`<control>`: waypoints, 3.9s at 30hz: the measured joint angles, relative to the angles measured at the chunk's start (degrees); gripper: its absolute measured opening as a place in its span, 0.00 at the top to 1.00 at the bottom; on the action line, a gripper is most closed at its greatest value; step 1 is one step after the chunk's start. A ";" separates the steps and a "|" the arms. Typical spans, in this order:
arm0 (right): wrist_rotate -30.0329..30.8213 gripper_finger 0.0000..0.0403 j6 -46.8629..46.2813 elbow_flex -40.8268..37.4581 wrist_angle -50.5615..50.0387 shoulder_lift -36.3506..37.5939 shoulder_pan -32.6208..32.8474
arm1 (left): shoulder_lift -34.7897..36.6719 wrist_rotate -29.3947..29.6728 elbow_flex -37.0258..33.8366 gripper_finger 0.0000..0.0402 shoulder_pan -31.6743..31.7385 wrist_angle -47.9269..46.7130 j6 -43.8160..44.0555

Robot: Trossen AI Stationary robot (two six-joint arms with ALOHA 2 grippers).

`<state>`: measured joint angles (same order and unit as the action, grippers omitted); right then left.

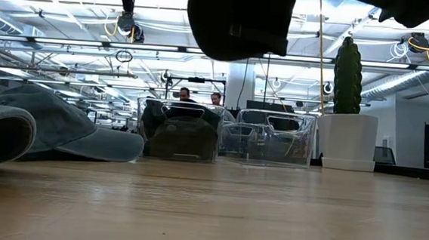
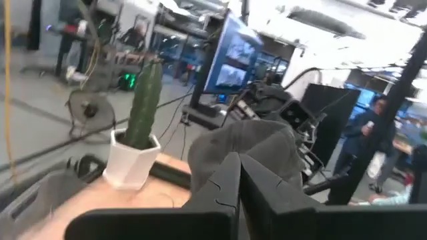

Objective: Pick & Place hat
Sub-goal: Put the black cap into the left transparent bin

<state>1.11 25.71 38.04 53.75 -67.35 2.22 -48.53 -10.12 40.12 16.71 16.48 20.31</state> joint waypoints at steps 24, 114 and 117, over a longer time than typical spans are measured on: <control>11.11 1.00 39.02 0.04 -4.26 0.52 3.22 | -11.17 6.70 0.00 0.98 0.20 0.39 22.40; 7.11 1.00 -14.44 -0.39 -28.40 0.50 5.83 | -19.01 -29.89 11.02 0.98 19.84 -11.18 16.35; 7.42 1.00 -14.15 -1.44 -26.00 0.50 5.58 | -18.91 -37.14 10.99 0.98 22.62 -12.99 18.81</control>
<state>8.53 11.56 36.61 27.75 -66.85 7.80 -67.44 -47.26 51.11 39.33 3.49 39.12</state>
